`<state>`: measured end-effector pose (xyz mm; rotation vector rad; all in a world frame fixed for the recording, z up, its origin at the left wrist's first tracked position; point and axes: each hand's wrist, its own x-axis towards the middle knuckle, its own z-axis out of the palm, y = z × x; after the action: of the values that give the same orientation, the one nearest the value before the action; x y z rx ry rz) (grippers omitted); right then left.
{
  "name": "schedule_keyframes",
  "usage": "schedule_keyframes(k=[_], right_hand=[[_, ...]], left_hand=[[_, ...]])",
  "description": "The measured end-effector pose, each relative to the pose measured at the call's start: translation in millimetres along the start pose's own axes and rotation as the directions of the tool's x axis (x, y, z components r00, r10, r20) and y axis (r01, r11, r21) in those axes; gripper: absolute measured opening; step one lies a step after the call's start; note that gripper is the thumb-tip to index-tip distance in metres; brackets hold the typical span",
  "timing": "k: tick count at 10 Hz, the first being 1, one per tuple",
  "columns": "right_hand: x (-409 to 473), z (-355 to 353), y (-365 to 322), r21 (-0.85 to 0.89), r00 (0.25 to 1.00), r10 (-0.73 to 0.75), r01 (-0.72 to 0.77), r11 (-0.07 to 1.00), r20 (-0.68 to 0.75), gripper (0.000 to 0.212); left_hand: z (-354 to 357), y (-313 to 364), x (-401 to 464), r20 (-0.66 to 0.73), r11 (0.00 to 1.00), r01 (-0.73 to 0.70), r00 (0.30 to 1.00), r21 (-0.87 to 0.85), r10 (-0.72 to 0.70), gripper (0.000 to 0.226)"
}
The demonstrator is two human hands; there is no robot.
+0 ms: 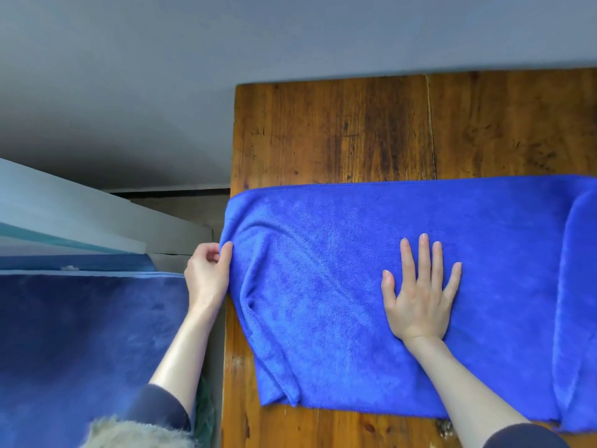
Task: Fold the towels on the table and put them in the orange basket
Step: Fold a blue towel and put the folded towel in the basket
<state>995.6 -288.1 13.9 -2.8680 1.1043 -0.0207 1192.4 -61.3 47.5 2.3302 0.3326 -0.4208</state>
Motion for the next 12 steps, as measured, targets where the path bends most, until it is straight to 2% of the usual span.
schedule_keyframes(k=[1,2,3,4,5,6,7,8,9,10,11,12], right_hand=[[0,0,0,0.009,1.000,0.000,0.000,1.000,0.002,0.059],[1,0,0,0.010,1.000,0.001,-0.001,1.000,0.007,0.059],[1,0,0,0.018,1.000,0.000,0.000,1.000,0.006,0.058],[1,-1,0,0.018,1.000,0.001,-0.001,1.000,0.021,0.058],[0,-2,-1,0.020,0.999,0.001,-0.002,1.000,0.036,0.059],[0,-3,-1,0.018,0.999,-0.001,0.000,1.000,0.050,0.059],[0,-4,-1,0.022,0.998,0.000,-0.001,1.000,0.063,0.060],[0,-5,0,0.028,0.996,-0.011,0.009,1.000,0.092,0.061],[-1,-15,0,0.062,0.990,-0.021,0.012,0.998,0.143,0.060],[-9,-25,10,0.127,0.987,-0.018,-0.002,0.992,0.159,0.058],[-22,-27,35,0.155,0.996,-0.019,0.006,0.988,0.084,0.052],[-30,-32,71,0.224,0.998,0.011,0.005,0.975,-0.068,0.043]], left_hand=[[-4,0,2,-0.047,0.995,-0.005,0.999,-0.103,0.000,0.016],[-12,11,10,-0.047,0.993,-0.116,0.992,-0.008,0.115,0.013],[-17,16,15,-0.004,0.993,-0.114,0.993,0.004,0.114,0.016],[-17,1,8,0.083,1.000,-0.016,0.996,-0.010,0.017,0.028],[-19,-23,-16,0.113,1.000,0.023,0.993,0.020,-0.025,0.029],[-23,-46,-33,0.074,0.998,0.056,0.996,0.028,-0.058,0.028],[-27,-57,-36,0.001,0.996,-0.019,1.000,0.090,0.019,0.034],[-22,-53,-43,-0.010,0.915,-0.299,0.949,0.271,0.314,0.043],[0,-36,-59,0.128,0.730,-0.555,0.822,0.398,0.555,0.046],[36,-20,-85,0.354,0.531,-0.731,0.676,0.428,0.646,0.053],[75,-9,-116,0.482,0.392,-0.832,0.549,0.393,0.683,0.055],[108,2,-147,0.558,0.292,-0.882,0.463,0.371,0.689,0.055]])
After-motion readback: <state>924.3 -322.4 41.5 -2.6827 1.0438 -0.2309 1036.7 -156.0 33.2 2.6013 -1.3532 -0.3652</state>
